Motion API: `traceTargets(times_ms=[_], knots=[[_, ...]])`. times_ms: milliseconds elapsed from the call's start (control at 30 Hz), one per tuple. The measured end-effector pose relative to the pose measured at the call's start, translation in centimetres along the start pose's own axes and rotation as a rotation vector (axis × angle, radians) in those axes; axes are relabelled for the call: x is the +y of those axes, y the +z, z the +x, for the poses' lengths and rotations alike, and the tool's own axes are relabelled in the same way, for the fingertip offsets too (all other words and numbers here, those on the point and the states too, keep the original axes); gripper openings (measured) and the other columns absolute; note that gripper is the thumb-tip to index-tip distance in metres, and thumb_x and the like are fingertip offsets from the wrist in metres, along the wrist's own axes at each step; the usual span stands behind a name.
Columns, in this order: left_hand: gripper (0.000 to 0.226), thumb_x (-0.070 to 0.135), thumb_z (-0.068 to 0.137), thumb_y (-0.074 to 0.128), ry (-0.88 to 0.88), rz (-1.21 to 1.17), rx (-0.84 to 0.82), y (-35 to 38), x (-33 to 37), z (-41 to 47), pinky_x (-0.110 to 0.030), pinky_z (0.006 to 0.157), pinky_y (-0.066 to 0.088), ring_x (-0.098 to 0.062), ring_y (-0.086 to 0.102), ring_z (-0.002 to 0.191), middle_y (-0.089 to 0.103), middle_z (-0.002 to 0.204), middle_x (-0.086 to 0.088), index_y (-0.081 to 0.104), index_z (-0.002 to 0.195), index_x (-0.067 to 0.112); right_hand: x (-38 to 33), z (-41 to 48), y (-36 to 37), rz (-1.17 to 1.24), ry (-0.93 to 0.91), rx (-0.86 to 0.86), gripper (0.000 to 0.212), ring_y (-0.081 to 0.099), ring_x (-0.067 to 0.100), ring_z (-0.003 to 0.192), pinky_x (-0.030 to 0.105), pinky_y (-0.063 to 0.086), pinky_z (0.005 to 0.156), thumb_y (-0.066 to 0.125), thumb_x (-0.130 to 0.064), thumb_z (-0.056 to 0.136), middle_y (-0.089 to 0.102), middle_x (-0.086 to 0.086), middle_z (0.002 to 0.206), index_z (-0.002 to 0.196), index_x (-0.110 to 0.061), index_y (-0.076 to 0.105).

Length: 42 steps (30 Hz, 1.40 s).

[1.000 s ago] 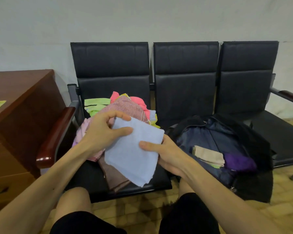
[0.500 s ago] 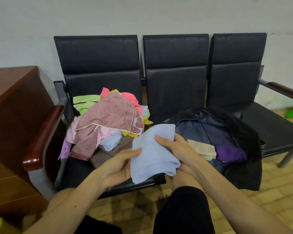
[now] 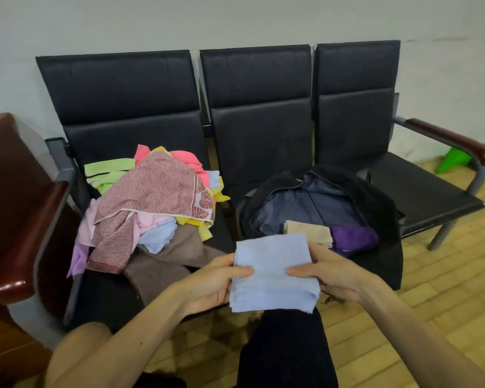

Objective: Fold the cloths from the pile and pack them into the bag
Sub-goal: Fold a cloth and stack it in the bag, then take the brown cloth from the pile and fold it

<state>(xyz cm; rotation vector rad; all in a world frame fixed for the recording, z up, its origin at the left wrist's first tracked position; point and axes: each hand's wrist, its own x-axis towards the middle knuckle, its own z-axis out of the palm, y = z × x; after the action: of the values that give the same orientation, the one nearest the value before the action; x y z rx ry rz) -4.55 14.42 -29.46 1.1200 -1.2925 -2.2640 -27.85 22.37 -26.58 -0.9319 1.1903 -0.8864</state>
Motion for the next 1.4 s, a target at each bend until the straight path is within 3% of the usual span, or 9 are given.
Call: traceTargets(times_ms=[167,300,367,500,700,833,1033,1200,1400], knots=[[0.030,-0.003,0.092,0.057,0.083,0.067,-0.130,1.5,1.7,0.8,-0.037,0.086,0.059,-0.029,0.069,0.108,0.066,0.125,-0.017,0.076,0.108,0.014,-0.1,-1.7,-3.9,-0.032,-0.145,0.006,0.034,0.070,0.029,0.100,0.031,0.058,0.077,0.056,0.016,0.085,0.074,0.013,0.109,0.085,-0.009,0.079],[0.039,-0.005,0.100,0.044,0.038,0.208,-0.142,3.0,1.5,2.4,-0.039,0.085,0.058,-0.030,0.066,0.113,0.062,0.130,-0.018,0.077,0.089,0.013,2.1,-2.0,-5.8,0.003,-0.142,0.020,0.024,0.070,0.025,0.089,0.027,0.056,0.070,0.058,0.012,0.084,0.073,0.014,0.101,0.079,-0.001,0.078],[0.036,0.001,0.100,0.041,0.025,0.193,-0.175,3.5,1.2,3.6,-0.047,0.094,0.054,-0.035,0.063,0.116,0.063,0.130,-0.018,0.076,0.092,0.010,3.0,-2.4,-7.0,0.083,-0.121,-0.006,0.013,0.069,0.023,0.089,0.029,0.057,0.069,0.066,-0.006,0.075,0.074,0.011,0.100,0.078,-0.003,0.079],[0.047,0.025,0.099,0.032,-0.050,0.156,-0.183,4.9,0.8,6.3,-0.042,0.092,0.053,-0.041,0.058,0.120,0.063,0.130,-0.017,0.075,0.095,0.006,5.4,-2.1,-9.6,0.133,0.002,0.092,0.054,0.067,0.027,0.091,0.032,0.055,0.073,0.068,-0.058,0.080,0.070,0.016,0.102,0.074,-0.004,0.073],[0.014,0.016,0.088,0.070,0.018,0.630,-0.071,7.4,-0.8,12.8,-0.025,0.066,0.047,-0.014,0.058,0.079,0.061,0.084,0.002,0.078,0.088,0.027,8.5,-0.6,-14.4,-0.334,0.064,0.170,0.013,0.062,0.013,0.087,0.027,0.052,0.074,0.083,-0.014,0.078,0.066,0.002,0.101,0.086,-0.019,0.075],[0.015,0.017,0.083,0.078,0.059,0.735,-0.119,8.9,-0.6,18.7,-0.028,0.091,0.055,-0.011,0.064,0.104,0.068,0.112,0.005,0.078,0.090,0.030,7.3,1.2,-19.2,-0.510,0.057,0.298,0.020,0.064,0.013,0.087,0.024,0.056,0.073,0.083,-0.013,0.077,0.064,0.002,0.102,0.093,-0.020,0.073],[0.020,0.020,0.086,0.076,0.220,0.827,-0.032,12.9,0.9,29.2,-0.035,0.082,0.059,-0.021,0.065,0.096,0.063,0.112,-0.003,0.070,0.094,0.037,4.6,5.4,-28.0,-0.913,0.067,0.483,0.019,0.056,0.011,0.089,0.019,0.043,0.072,0.076,-0.022,0.085,0.058,-0.001,0.110,0.101,-0.028,0.068],[0.021,0.018,0.089,0.072,0.252,0.916,-0.014,15.6,0.3,35.7,-0.016,0.064,0.047,-0.016,0.059,0.087,0.056,0.114,-0.004,0.065,0.107,0.026,5.7,9.0,-32.0,-1.037,0.186,0.574,0.028,0.053,0.026,0.118,0.030,0.042,0.094,0.070,-0.015,0.090,0.051,0.008,0.132,0.118,-0.014,0.069],[0.025,0.015,0.094,0.064,0.233,1.077,0.071,16.9,-0.4,40.4,-0.038,0.085,0.053,-0.029,0.057,0.111,0.052,0.131,-0.012,0.062,0.118,0.021,7.8,12.6,-34.1,-1.099,0.279,0.600,0.028,0.054,0.032,0.115,0.036,0.044,0.099,0.062,-0.011,0.092,0.045,0.011,0.131,0.120,-0.011,0.066]])
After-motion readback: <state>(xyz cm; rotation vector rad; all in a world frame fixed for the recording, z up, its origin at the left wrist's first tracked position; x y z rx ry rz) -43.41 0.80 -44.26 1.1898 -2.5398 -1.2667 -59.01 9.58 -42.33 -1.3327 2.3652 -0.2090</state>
